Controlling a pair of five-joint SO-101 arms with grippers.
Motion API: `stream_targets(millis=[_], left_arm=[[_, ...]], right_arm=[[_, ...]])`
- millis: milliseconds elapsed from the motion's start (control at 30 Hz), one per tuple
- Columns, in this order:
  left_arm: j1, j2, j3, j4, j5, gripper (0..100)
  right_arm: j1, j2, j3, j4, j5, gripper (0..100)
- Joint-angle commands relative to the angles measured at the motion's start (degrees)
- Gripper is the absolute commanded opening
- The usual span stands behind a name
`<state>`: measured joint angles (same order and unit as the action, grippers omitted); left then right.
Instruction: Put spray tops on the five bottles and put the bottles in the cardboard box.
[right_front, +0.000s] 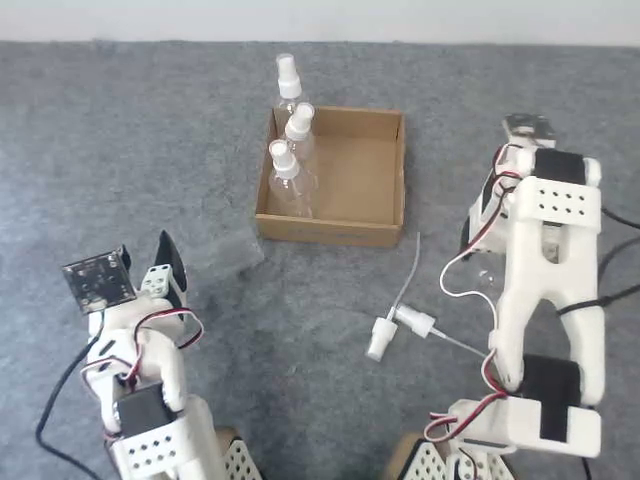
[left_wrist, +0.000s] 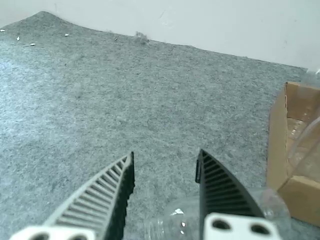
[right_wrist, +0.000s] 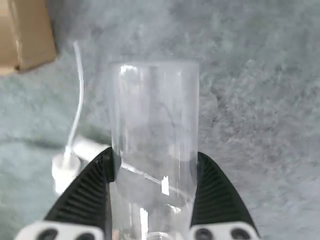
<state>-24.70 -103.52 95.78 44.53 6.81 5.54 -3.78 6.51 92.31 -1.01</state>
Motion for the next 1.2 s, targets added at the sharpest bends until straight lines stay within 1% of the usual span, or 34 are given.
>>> stream_targets(millis=[0,267,467,600,700,833,1000,1167], left_arm=[[-0.09,-0.88,-1.45,-1.58,-0.35,19],[-0.18,-0.88,-1.45,-1.49,-0.35,19],[-0.35,-0.88,-1.45,-1.49,-0.35,19],[-0.35,-0.88,-1.45,-1.49,-0.35,19],[-0.35,-0.88,-1.45,-1.49,-0.35,19],[-0.35,-0.88,-1.45,-1.49,-0.35,19],[-0.35,-0.88,-1.45,-1.49,-0.35,19],[-0.35,-0.88,-1.45,-1.49,-0.35,19]], right_arm=[[0.31,-3.47,-0.26,-1.01,-7.03,0.8],[0.66,-3.38,-0.18,-0.66,-23.47,0.7],[0.31,-2.15,4.75,-1.36,-33.67,0.7],[0.75,-0.13,7.91,-6.37,-39.12,0.7],[0.75,1.63,9.76,-9.54,-44.66,0.7],[0.75,3.47,9.93,-10.86,-50.90,0.7],[0.75,5.49,9.85,-12.00,-60.92,0.9],[0.75,8.48,9.85,-15.34,-65.49,0.9]])
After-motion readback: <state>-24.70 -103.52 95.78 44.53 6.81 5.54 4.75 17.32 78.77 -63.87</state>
